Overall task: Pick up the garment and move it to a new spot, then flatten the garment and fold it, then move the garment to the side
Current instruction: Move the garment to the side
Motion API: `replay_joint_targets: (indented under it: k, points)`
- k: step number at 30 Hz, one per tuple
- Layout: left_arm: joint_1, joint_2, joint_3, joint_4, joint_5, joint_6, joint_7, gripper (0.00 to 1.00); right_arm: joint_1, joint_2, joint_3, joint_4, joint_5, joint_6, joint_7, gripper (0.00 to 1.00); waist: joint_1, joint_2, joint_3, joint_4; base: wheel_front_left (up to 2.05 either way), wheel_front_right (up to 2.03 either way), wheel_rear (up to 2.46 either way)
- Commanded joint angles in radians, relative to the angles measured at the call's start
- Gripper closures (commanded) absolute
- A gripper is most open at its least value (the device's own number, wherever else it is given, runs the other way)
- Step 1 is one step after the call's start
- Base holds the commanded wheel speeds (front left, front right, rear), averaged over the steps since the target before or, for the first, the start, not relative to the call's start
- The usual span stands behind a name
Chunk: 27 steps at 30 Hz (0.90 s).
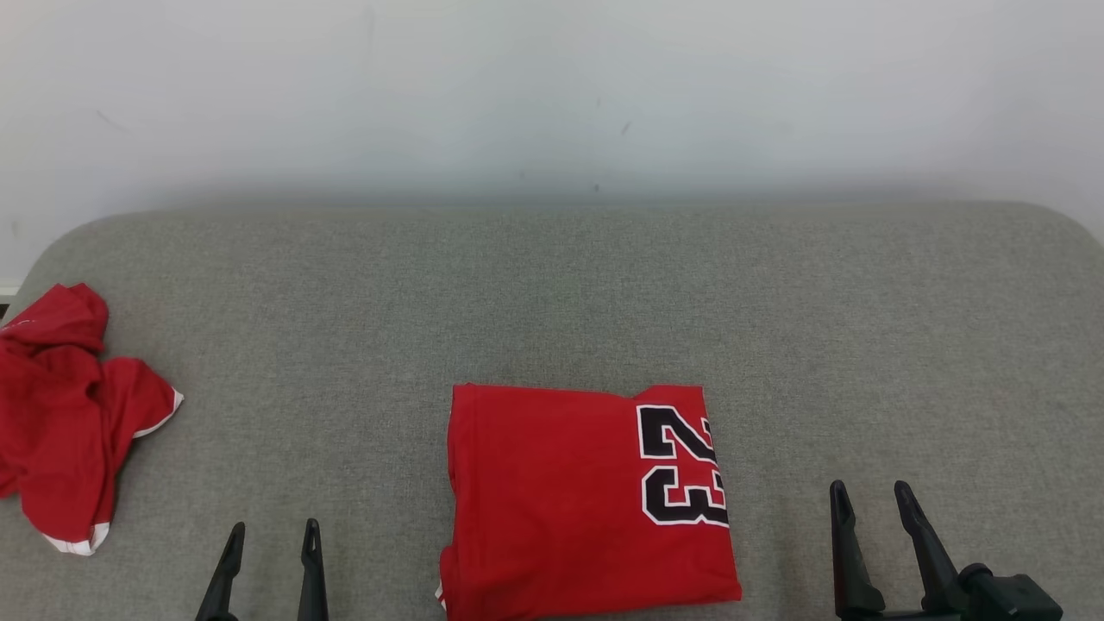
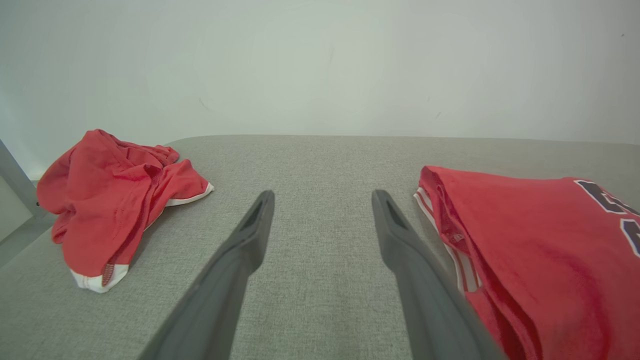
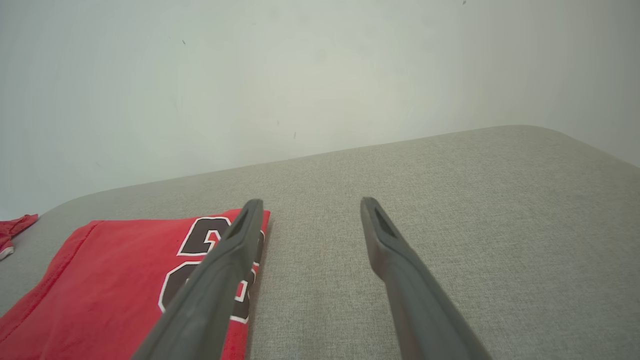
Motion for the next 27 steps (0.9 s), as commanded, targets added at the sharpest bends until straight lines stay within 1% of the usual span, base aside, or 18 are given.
replay_joint_targets:
  k: [1,27]
  points:
    - [-0.010,-0.002,-0.001,0.005,0.011,-0.001,-0.002,0.00,0.009,0.001,0.000,0.005,-0.006,-0.002,-0.002,0.00,0.0000,-0.0001,-0.002,-0.001,0.00,0.00,0.00]
    - [0.002,-0.003,-0.009,0.029,0.005,0.003,-0.002,0.00,0.016,0.001,0.015,0.024,-0.010,-0.003,-0.002,0.00,0.0000,-0.0001,-0.016,-0.006,0.00,0.00,0.00]
